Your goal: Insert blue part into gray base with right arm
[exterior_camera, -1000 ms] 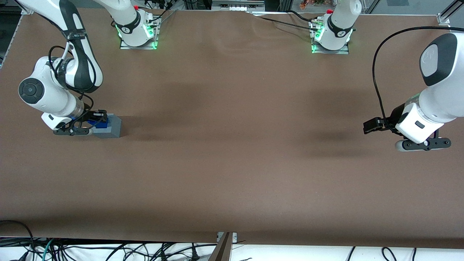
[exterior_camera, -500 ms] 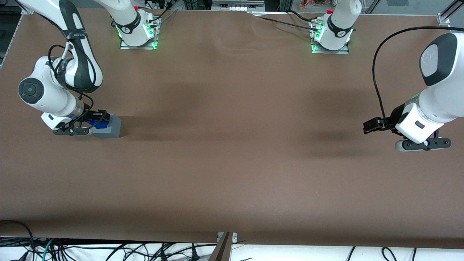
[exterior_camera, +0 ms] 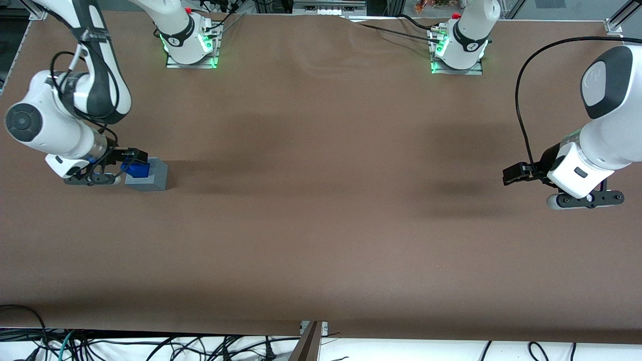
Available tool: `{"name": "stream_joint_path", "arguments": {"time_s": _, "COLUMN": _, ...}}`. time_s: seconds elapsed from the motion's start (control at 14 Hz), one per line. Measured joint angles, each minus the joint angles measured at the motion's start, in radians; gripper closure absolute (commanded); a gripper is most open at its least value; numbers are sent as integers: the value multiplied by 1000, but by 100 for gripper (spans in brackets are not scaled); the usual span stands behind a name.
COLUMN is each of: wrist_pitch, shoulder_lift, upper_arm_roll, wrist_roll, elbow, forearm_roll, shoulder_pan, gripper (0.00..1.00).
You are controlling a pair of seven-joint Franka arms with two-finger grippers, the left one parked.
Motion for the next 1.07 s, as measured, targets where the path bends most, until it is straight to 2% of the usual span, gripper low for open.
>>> {"name": "stream_joint_path", "arguments": {"time_s": 0.29, "wrist_pitch": -306, "shoulder_lift": -36, "upper_arm_roll": 2, "wrist_roll": 14, "elbow": 248, "forearm_roll": 1, "shoulder_pan": 2, "gripper": 1}}
{"name": "stream_joint_path", "arguments": {"time_s": 0.64, "wrist_pitch": -547, "shoulder_lift": -45, "upper_arm_roll": 2, "wrist_roll": 15, "elbow": 497, "forearm_roll": 10, "shoulder_pan": 2, "gripper": 1}}
{"name": "stream_joint_path", "arguments": {"time_s": 0.86, "wrist_pitch": -574, "shoulder_lift": -54, "upper_arm_roll": 22, "wrist_roll": 15, "elbow": 564, "forearm_roll": 10, "shoulder_pan": -7, "gripper": 1}}
{"name": "stream_joint_path", "arguments": {"time_s": 1.07, "wrist_pitch": -510, "shoulder_lift": -59, "upper_arm_roll": 150, "wrist_roll": 14, "elbow": 567, "forearm_roll": 10, "shoulder_pan": -137, "gripper": 1}}
